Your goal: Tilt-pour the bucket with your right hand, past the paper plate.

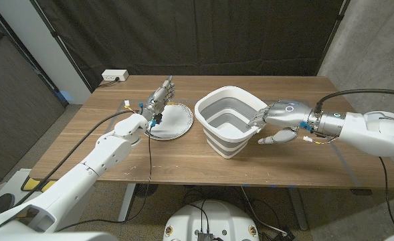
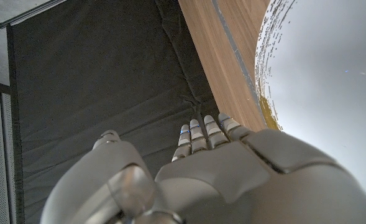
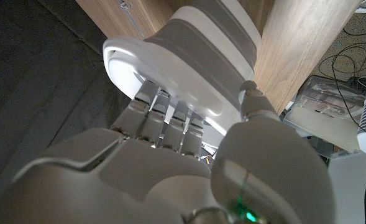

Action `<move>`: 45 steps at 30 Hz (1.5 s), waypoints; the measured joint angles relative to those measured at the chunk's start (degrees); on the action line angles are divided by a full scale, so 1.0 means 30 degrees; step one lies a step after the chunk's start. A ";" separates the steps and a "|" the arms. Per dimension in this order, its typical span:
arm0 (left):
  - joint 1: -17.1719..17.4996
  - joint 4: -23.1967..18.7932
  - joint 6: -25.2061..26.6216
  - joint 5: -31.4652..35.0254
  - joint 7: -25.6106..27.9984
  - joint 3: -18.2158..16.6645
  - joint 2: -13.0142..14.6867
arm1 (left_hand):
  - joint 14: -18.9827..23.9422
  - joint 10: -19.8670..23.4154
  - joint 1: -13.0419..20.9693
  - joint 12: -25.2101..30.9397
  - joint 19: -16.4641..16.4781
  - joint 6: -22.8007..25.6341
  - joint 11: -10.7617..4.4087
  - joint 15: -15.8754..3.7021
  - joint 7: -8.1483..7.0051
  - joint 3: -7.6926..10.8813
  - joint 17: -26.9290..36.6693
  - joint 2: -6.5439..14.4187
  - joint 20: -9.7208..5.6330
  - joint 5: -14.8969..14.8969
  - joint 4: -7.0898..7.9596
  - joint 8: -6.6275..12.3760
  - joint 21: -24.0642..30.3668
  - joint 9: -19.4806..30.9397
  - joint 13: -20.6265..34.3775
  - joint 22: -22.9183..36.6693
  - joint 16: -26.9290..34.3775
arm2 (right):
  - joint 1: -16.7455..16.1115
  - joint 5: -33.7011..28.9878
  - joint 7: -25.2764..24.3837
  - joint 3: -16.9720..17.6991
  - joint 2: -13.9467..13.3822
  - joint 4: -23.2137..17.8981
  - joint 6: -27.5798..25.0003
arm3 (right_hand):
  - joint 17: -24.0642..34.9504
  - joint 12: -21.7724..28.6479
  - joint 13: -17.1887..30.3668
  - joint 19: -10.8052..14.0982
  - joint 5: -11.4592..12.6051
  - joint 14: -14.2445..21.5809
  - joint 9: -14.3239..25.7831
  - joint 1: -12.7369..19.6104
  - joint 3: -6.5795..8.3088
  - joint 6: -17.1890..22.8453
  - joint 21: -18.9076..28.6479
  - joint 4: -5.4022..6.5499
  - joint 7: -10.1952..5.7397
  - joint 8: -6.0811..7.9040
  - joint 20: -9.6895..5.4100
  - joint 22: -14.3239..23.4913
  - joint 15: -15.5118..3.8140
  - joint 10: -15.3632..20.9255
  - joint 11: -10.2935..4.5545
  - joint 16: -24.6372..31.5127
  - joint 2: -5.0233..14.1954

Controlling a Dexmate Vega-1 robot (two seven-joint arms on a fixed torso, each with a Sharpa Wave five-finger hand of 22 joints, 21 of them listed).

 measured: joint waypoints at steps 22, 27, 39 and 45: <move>-0.0036 0.0444 -0.0334 -0.0166 -0.0184 0.0025 -0.0223 | -0.0001 0.0100 0.0082 -0.0115 0.0002 0.0070 -0.0100 0.0000 -0.0069 0.0000 -0.0004 0.0081 0.0000 -0.0072 0.0000 0.0001 -0.0021 0.0000 0.0001 0.0000 -0.0073 | 0.0601 0.0130 -0.0392 -0.0930 -0.0665 0.0094 -0.0464 | 0.0778 0.0737 0.0285 0.3370 -0.1422 0.5225 0.0092 0.2981 0.0921 0.3521 0.1734 -0.0080 -0.0700 0.0283 -0.0658 0.0590 -0.0975 0.4179 -0.0923 0.0985 0.1817; -0.0004 0.0476 -0.0415 -0.0169 -0.0188 0.0027 -0.0264 | 0.0037 0.0100 0.0082 -0.0115 0.0002 0.0069 -0.0100 -0.0038 -0.0069 0.0000 -0.0006 0.0081 0.0000 -0.0071 0.0000 0.0001 -0.0021 0.0000 0.0000 0.0000 -0.0073 | 0.0907 0.0163 -0.0517 -0.1143 -0.0829 0.0088 -0.0520 | 0.1297 0.1241 0.0577 0.4028 -0.1839 0.6375 0.0092 0.3944 0.1080 0.4586 0.2424 -0.0242 -0.0601 0.0518 -0.0816 0.0781 -0.1237 0.5439 -0.0959 0.1524 0.2070; 0.0180 0.0340 -0.0481 -0.0180 0.0006 -0.0112 -0.0187 | 0.0036 0.0100 0.0079 -0.0113 0.0003 0.0068 -0.0100 -0.0038 -0.0069 -0.0007 -0.0007 0.0078 0.0001 -0.0221 -0.0006 -0.0066 -0.0021 0.0000 0.0000 0.0000 -0.0072 | 0.1376 0.0296 -0.0752 -0.1733 -0.1083 0.0145 -0.0748 | 0.2612 0.2695 0.1625 0.6164 -0.1863 0.9833 0.0443 0.5664 0.0990 0.6666 0.5190 -0.0373 0.0513 0.1740 -0.1534 0.1647 -0.2694 0.8757 -0.1205 0.2749 0.0989; 0.0293 0.0024 -0.0443 -0.0187 0.0123 -0.0221 -0.0033 | 0.0036 0.0099 0.0079 -0.0112 -0.0102 0.0069 -0.0099 -0.0037 -0.0069 -0.0082 -0.0008 0.0077 0.0105 -0.0221 -0.0081 -0.0074 -0.0096 0.0000 0.0000 0.0000 -0.0072 | 0.1576 0.0308 -0.1094 -0.2008 -0.1190 0.0184 -0.1024 | 0.2737 0.2831 0.1776 0.6368 -0.1857 0.9998 0.0533 0.5790 0.0989 0.6892 0.5450 -0.0372 0.0552 0.1761 -0.1604 0.1769 -0.2826 0.8995 -0.1234 0.2920 0.0862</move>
